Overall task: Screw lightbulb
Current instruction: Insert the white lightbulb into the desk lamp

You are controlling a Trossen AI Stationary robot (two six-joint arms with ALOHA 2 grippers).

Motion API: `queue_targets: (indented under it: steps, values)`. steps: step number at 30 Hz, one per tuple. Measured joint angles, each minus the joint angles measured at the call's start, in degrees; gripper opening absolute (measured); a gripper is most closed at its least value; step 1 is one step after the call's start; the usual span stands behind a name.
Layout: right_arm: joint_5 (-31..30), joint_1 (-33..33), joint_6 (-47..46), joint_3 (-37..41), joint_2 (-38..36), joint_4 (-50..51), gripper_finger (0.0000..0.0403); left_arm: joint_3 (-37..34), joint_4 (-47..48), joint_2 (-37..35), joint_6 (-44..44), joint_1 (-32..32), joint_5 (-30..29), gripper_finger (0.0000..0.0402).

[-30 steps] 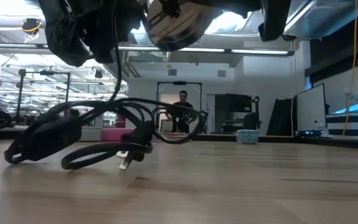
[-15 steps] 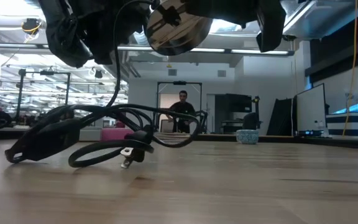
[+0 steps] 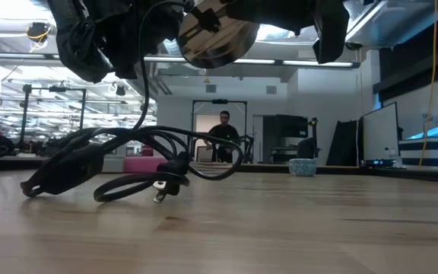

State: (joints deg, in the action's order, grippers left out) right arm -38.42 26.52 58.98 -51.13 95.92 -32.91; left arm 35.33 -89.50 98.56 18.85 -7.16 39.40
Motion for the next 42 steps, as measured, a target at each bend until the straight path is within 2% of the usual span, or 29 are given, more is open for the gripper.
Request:
queue_targets:
  steps: [3,11,15,17,25,28,33,42]
  values:
    - [0.14,-0.5,-2.18,0.03,0.0,0.23,0.0108,0.0,0.03,-0.02,-0.02,-0.05,-0.24,0.0155]
    - [0.25,-0.73,-1.99,0.04,0.0,-0.23,0.0215,0.0,0.51,-0.09,-0.68,-0.09,-0.78,0.0155]
    - [-1.3,-0.67,-0.45,0.04,0.0,-0.41,0.0237,0.0,0.51,-0.09,-1.08,-0.31,-4.56,0.0155]
    - [-4.34,-0.22,1.12,0.01,0.0,-0.65,0.0237,0.0,0.51,-0.09,-0.43,-0.83,-5.91,0.0155]
    - [-23.21,3.8,11.38,-3.52,0.02,0.18,0.0214,0.02,0.3,-0.09,7.49,-4.01,-13.14,0.0155]
    - [-27.76,4.64,13.55,-4.19,0.02,0.0,0.0206,0.02,0.11,-0.09,11.3,-4.55,-16.56,0.0155]
    - [-31.51,4.36,13.53,-4.33,0.02,-0.07,0.0192,0.02,0.27,-0.09,14.67,-4.09,-20.59,0.0155]
    - [-30.25,3.0,13.35,-4.33,0.02,0.01,0.0143,0.02,0.09,-0.09,14.03,-2.33,-23.23,0.0155]
